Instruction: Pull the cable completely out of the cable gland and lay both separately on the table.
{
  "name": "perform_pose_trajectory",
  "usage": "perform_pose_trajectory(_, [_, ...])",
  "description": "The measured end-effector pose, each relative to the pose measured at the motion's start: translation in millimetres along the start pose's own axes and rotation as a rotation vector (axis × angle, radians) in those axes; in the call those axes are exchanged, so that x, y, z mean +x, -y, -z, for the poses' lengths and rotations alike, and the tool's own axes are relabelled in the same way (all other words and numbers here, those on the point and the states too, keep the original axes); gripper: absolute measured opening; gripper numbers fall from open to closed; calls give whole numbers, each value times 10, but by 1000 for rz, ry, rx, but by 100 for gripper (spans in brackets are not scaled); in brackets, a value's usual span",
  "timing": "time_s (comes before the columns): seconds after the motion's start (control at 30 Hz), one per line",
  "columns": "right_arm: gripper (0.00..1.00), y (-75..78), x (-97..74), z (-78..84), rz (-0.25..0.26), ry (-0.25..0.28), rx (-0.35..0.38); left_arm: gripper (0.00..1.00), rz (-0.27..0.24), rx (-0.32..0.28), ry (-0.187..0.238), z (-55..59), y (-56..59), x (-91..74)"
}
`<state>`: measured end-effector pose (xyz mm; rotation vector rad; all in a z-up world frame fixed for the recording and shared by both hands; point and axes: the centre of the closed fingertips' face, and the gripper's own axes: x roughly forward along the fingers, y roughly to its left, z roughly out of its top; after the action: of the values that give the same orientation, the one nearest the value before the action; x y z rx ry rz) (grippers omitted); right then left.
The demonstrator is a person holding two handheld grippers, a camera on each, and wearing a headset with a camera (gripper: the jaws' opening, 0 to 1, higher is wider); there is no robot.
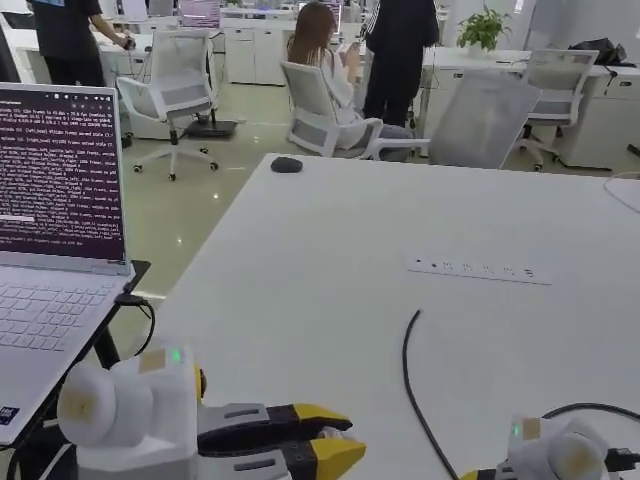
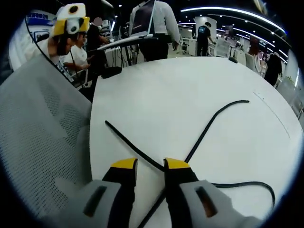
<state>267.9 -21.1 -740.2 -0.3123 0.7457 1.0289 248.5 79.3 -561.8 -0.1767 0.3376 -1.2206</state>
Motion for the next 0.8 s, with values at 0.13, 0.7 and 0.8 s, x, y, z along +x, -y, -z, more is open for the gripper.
perform_pose_trajectory(0.13, [29,-55,-175,-125,7,40,-12,17,-36,33,-38,87,-165,146])
perform_pose_trajectory(0.7, [37,-124,-1472,-632,264,222,-52,17,-39,79,-175,780,-854,978])
perform_pose_trajectory(0.8, [37,-132,-1639,-601,298,246,-18,17,-53,76,-189,883,-941,1057])
